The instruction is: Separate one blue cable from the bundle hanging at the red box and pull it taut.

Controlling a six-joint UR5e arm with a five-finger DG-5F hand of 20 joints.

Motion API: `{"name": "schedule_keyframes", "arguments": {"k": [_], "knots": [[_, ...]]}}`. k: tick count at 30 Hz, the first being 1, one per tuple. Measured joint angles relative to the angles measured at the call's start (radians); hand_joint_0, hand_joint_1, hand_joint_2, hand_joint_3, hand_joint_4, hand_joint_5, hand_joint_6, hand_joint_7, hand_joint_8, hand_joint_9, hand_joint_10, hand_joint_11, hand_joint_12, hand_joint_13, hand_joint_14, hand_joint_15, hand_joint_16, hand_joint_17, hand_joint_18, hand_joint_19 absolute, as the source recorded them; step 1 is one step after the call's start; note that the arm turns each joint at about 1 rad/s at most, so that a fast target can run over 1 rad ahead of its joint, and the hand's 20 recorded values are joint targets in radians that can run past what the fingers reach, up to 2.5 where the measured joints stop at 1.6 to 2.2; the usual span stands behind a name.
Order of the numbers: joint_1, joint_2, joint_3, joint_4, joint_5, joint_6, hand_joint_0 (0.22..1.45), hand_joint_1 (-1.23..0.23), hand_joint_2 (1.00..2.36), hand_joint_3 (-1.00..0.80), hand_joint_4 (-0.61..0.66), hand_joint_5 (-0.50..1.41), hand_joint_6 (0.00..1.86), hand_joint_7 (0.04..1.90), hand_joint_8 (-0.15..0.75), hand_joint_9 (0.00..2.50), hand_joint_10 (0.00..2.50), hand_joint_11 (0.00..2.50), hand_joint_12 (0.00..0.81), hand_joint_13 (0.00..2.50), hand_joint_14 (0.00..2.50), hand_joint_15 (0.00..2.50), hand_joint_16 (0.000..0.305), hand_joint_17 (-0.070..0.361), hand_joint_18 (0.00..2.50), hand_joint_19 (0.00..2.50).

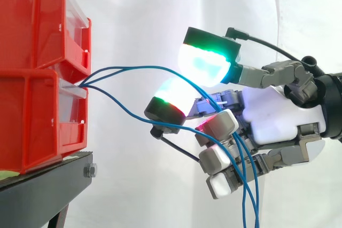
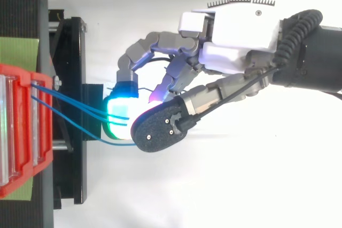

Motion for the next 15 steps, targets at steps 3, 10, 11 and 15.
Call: {"name": "schedule_keyframes", "arguments": {"k": [3,10,11,15], "knots": [[0.000,0.000,0.000,0.000,0.000,0.000,0.69,-0.80,1.01,-0.36,-0.10,-0.19,0.91,1.02,0.285,1.10,0.01,1.21,0.364,0.96,0.02,0.77,0.051,0.114,0.73,0.62],[0.000,0.000,0.000,0.000,0.003,0.000,0.79,-0.90,1.00,-0.50,-0.06,-0.19,0.93,0.99,0.293,1.05,0.01,1.19,0.366,0.93,0.03,0.75,0.051,0.115,0.74,0.55],[0.000,0.000,0.000,0.000,0.004,0.000,0.78,-0.90,1.00,-0.50,-0.04,-0.19,0.93,0.99,0.294,1.05,0.01,1.20,0.364,0.93,0.02,0.75,0.051,0.115,0.74,0.53],[0.000,0.000,0.000,-0.001,0.004,0.000,0.71,-0.92,1.00,-0.50,0.01,-0.18,0.92,1.02,0.300,1.08,0.01,1.22,0.357,0.93,0.03,0.75,0.051,0.114,0.74,0.56]]}}
